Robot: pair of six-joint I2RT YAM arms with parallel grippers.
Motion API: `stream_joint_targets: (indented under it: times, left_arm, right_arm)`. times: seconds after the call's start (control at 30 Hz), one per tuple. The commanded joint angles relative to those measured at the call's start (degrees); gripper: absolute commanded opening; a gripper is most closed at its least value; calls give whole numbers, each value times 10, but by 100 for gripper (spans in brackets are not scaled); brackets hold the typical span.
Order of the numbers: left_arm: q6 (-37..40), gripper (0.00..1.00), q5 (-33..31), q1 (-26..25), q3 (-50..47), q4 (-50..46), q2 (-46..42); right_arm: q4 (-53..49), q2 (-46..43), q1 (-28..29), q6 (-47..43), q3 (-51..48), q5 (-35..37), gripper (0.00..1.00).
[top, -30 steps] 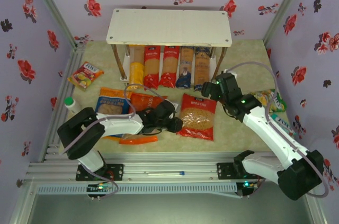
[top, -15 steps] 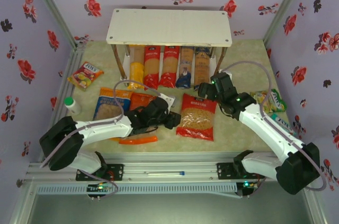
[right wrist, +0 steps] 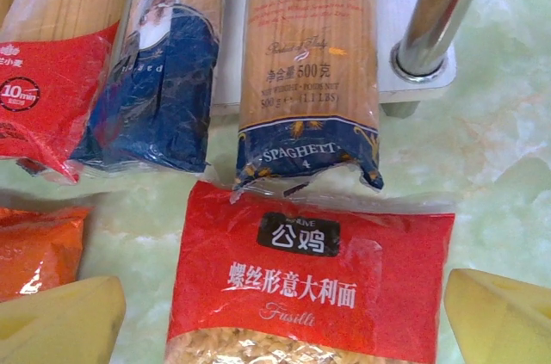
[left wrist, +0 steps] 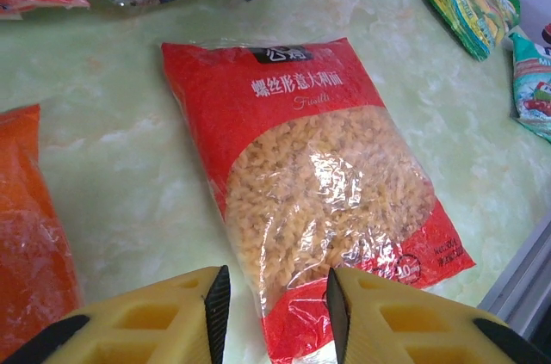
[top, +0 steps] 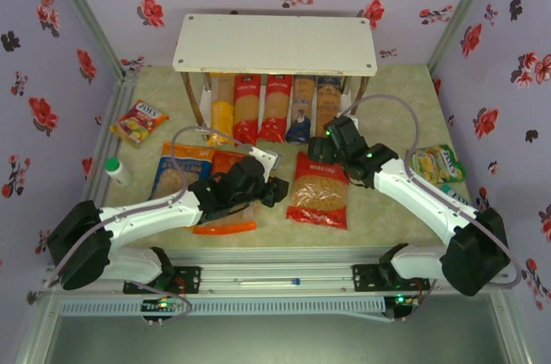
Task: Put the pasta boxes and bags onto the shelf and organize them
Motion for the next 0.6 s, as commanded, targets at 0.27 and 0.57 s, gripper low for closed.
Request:
stream_joint_targets:
  times: [0.27, 0.57]
  left_arm:
    - [36, 41, -34, 27, 15, -28, -57]
    - [46, 45, -58, 83, 38, -83, -103]
  right_arm:
    - [-2, 14, 13, -2, 32, -4, 96]
    - [-11, 29, 26, -10, 50, 1, 97]
